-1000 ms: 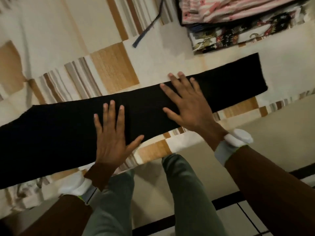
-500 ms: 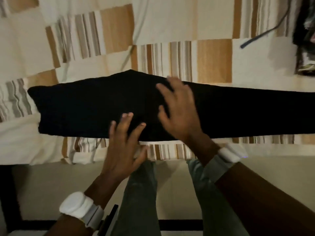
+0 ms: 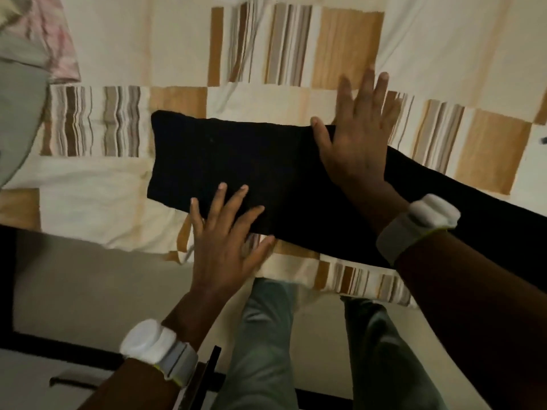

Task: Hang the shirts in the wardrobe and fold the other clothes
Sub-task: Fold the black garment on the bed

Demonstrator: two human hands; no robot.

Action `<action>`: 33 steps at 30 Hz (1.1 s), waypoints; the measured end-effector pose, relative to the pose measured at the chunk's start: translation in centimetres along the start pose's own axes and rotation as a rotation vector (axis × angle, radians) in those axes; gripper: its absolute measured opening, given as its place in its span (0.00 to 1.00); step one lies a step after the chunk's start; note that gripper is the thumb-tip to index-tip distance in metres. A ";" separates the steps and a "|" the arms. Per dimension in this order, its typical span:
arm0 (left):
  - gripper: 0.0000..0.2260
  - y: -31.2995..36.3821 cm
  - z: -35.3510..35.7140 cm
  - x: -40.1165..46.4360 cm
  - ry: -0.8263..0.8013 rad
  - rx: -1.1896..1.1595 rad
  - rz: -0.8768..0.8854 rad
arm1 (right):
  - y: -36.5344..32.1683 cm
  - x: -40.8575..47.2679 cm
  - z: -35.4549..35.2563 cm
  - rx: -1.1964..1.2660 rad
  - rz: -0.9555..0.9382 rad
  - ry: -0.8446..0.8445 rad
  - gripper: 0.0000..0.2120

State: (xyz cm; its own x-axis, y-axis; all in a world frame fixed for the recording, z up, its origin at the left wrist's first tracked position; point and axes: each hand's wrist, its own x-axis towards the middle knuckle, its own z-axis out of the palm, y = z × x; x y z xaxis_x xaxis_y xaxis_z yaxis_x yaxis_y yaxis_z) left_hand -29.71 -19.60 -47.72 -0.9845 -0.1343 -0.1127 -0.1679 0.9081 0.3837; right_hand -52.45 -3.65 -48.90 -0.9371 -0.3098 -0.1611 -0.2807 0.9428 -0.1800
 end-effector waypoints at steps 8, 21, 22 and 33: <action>0.35 -8.5 -2.2 8.6 -0.160 0.261 0.100 | -5.4 -4.3 4.1 -0.012 -0.626 -0.122 0.30; 0.33 3.8 -0.6 8.3 -0.167 0.125 0.306 | 5.4 -11.7 1.6 0.092 -0.118 -0.041 0.32; 0.33 7.3 1.2 8.5 -0.225 0.139 0.430 | 8.6 -13.4 1.8 0.071 -0.074 -0.059 0.32; 0.38 29.6 13.9 11.1 -0.478 0.339 0.820 | 36.5 -25.3 0.6 -0.001 0.445 -0.017 0.32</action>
State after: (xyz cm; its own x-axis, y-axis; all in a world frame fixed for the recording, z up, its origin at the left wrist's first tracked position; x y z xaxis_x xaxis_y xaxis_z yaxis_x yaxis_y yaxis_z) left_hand -44.88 11.34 -50.36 -0.6535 0.6881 -0.3154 0.6485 0.7239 0.2355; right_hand -38.87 38.49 -51.93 -0.9631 0.1238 -0.2389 0.1486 0.9849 -0.0887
